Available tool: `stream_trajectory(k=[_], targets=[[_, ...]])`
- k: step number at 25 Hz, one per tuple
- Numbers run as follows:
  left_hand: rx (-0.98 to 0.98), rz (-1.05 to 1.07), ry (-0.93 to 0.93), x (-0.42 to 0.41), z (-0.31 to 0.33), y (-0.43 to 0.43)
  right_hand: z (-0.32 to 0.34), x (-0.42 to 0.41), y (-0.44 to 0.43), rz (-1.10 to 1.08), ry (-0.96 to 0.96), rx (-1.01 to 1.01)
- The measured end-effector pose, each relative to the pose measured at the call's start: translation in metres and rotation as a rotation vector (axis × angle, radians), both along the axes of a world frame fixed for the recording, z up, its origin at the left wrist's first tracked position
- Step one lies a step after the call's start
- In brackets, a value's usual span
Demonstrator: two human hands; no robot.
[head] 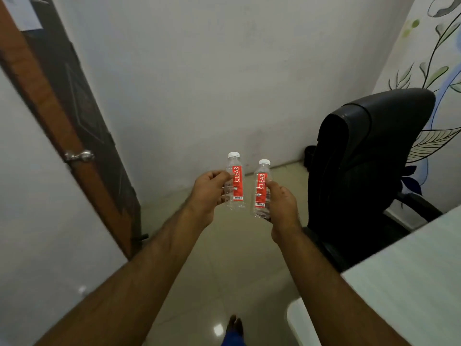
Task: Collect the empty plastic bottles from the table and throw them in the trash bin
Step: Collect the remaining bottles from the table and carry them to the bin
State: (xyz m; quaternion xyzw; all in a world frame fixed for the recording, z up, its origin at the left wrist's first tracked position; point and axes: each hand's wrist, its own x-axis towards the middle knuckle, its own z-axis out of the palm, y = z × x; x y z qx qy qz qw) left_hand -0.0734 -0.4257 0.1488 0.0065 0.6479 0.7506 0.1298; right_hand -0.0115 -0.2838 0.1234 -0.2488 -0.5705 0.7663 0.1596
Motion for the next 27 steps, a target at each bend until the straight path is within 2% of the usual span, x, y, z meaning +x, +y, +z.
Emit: stream_trajectory(k=[6, 11, 17, 21, 27], targets=[[-0.035, -0.1, -0.015, -0.224, 0.002, 0.107, 0.003, -0.217, 0.097, -0.099, -0.005, -0.04], [-0.072, -0.16, -0.003, -0.36, 0.004, 0.171, 0.012, -0.341, 0.151, -0.142, -0.006, -0.034], [-0.064, -0.303, -0.026, -0.538, -0.032, 0.265, -0.017, -0.501, 0.233, -0.282, -0.029, -0.019], [-0.072, -0.411, -0.108, -0.661, -0.055, 0.344, -0.03, -0.609, 0.298, -0.397, -0.116, 0.002], [-0.183, -0.623, -0.134, -0.794, -0.064, 0.489, -0.046, -0.724, 0.425, -0.576, -0.209, -0.03]])
